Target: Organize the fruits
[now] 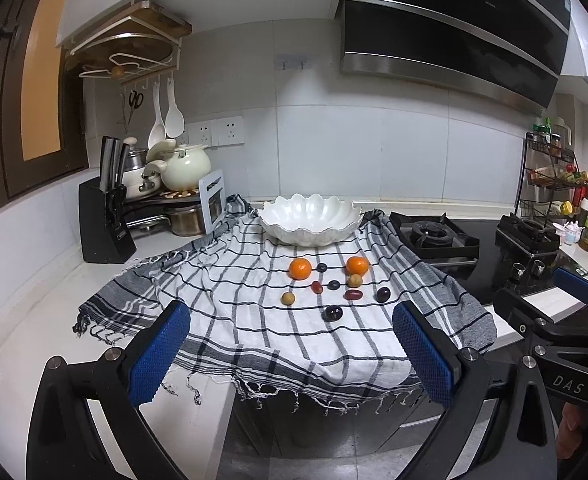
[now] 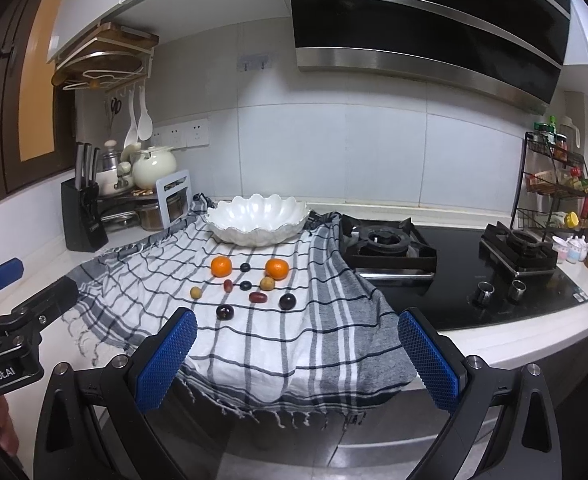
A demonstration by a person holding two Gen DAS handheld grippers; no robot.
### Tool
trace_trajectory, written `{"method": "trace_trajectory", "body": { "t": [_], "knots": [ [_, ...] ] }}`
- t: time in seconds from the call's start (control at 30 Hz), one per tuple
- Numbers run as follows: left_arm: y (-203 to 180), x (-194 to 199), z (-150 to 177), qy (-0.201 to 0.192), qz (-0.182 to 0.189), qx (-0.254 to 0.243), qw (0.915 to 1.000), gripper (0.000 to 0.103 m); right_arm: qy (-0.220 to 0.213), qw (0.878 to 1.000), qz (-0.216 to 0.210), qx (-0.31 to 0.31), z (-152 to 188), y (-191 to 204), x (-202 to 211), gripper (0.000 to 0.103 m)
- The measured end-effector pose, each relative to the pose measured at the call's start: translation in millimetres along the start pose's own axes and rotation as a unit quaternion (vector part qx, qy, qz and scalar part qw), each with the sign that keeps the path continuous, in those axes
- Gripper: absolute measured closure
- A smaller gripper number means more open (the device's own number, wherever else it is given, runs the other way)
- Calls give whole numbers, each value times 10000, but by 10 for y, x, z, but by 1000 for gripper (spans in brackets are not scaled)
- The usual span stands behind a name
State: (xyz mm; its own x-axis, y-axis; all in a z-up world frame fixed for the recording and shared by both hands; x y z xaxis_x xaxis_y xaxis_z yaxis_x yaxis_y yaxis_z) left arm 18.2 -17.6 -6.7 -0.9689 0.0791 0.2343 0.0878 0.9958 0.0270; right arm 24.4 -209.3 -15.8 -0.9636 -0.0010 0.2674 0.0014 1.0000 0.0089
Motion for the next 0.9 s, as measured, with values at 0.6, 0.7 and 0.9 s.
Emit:
{"method": "trace_trajectory", "body": {
  "t": [0.6, 0.7, 0.9],
  "knots": [
    [10, 47, 15, -19, 20, 21, 10000, 0, -27, 10000, -6, 28, 16, -7, 28, 1],
    [11, 47, 13, -21, 17, 25, 10000, 0, -31, 10000, -12, 25, 11, -9, 29, 1],
    [11, 50, -2, -16, 26, 26, 10000, 0, -35, 10000, -1, 29, 19, 9, 36, 1]
  ]
}}
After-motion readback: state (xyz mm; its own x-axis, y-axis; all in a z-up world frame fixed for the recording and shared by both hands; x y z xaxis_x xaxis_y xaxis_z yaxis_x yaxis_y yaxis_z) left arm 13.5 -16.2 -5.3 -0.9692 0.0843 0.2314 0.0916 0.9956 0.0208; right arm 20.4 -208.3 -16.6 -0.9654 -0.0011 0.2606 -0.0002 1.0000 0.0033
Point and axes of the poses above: each gripper's, at about its wrist camera, not at the fingertips, and x roughly against the way its jaws point, y to its left, z to its underside, the point moved 4 cm from there along -x, roughly the way its jaws point, and after that the axes turned 11 degrees about -y, right-handed, at the moved point
